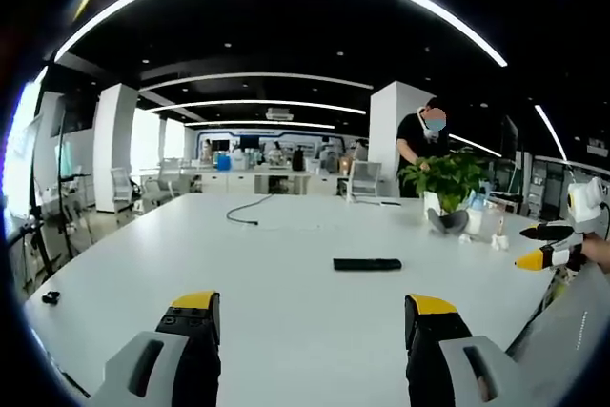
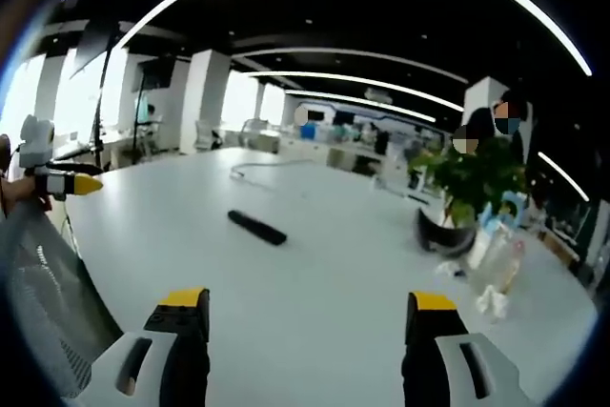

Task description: Press the specified remote control buttons in sequence, fully releasing each button before pressing the next.

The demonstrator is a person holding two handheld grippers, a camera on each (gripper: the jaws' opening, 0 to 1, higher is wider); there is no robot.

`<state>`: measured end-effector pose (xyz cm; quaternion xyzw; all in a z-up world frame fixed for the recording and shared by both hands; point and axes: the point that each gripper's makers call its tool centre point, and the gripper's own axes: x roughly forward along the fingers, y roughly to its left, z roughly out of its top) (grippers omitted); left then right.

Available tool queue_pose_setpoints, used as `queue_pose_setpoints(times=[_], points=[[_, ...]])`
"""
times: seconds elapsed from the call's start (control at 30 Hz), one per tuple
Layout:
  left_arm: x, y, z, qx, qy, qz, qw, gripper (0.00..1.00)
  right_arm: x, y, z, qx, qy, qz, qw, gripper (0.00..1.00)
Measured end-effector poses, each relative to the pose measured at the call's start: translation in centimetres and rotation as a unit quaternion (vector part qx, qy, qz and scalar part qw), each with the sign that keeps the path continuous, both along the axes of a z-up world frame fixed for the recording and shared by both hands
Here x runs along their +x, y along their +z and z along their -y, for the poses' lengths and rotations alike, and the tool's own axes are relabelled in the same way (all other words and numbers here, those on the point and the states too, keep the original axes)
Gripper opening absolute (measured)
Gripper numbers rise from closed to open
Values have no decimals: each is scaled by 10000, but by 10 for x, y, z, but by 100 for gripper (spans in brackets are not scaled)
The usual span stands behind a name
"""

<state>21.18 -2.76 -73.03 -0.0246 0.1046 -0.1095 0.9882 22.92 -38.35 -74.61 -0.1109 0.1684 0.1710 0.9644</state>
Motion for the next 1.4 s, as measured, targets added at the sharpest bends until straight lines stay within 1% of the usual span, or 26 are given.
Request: queue_pose_setpoints(times=[0.1, 0.2, 0.27, 0.33, 0.4, 0.5, 0.6, 0.7, 0.77, 0.87, 0.93, 1.0, 1.03, 1.1, 1.13, 1.17, 1.2, 1.23, 1.3, 1.37, 1.4], points=[[1, -1, 2, 22, -63, -31, 10000, 82, 0, -3, -1, -36, -5, -77, 10000, 85], [1, 3, 4, -72, -126, 68, 9999, 84, 0, -2, -3, -39, 52, -54, 10000, 89], [1, 4, 4, -110, -108, 95, 9998, 85, 1, -4, -6, -44, 119, -92, 9999, 91], [2, 7, 1, -96, -30, 167, 9998, 86, 1, -8, -9, -8, 170, -200, 9997, 93], [3, 7, 0, -115, -3, 161, 9998, 86, 1, -9, -10, 3, 195, -231, 9995, 95], [3, 2, 6, -62, -157, 34, 9999, 85, 2, -8, -9, -79, 152, -171, 9997, 96], [1, -4, 13, 32, -335, -107, 9994, 84, 4, -1, -4, 94, 24, -24, 10000, 97], [1, -4, 13, 86, -344, -121, 9993, 84, 4, 0, -5, 145, 36, 16, 9999, 97], [1, -4, 11, 91, -314, -116, 9994, 85, 4, -2, -7, 86, 108, -11, 9999, 96], [-4, -3, 5, 142, -306, -132, 9993, 85, 3, -4, -7, -60, 134, -48, 9999, 94], [-4, -5, 5, 225, -307, -178, 9991, 85, 3, -4, -5, -45, 109, -49, 9999, 92], [-4, -10, 5, 273, -345, -326, 9985, 85, 4, -4, -5, 24, 80, -49, 10000, 92], [-5, -14, 6, 235, -397, -437, 9980, 85, 4, -4, -4, 16, 73, -58, 10000, 92], [-7, -17, 11, 188, -579, -566, 9965, 85, 4, -5, -4, -24, 65, -66, 10000, 91], [-9, -21, 17, 180, -839, -733, 9936, 87, 4, -6, -3, -51, 59, -82, 9999, 91], [-10, -25, 26, 145, -1145, -891, 9893, 88, 4, -6, -3, -54, 59, -88, 9999, 91], [-13, -31, 34, 59, -1397, -1111, 9839, 89, 4, -6, -3, -52, 61, -104, 9999, 90], [-18, -38, 41, -40, -1642, -1471, 9754, 86, 3, -7, -3, -50, 64, -112, 9999, 90], [-19, -41, 55, -126, -2005, -1658, 9655, 87, 3, -7, -4, -31, 87, -124, 9999, 89], [-12, -43, 71, 79, -2183, -1697, 9610, 89, 2, -8, -5, -36, 117, -136, 9998, 89], [-11, -45, 76, 126, -2257, -1723, 9588, 91, 2, -8, -6, -48, 139, -144, 9998, 88]])
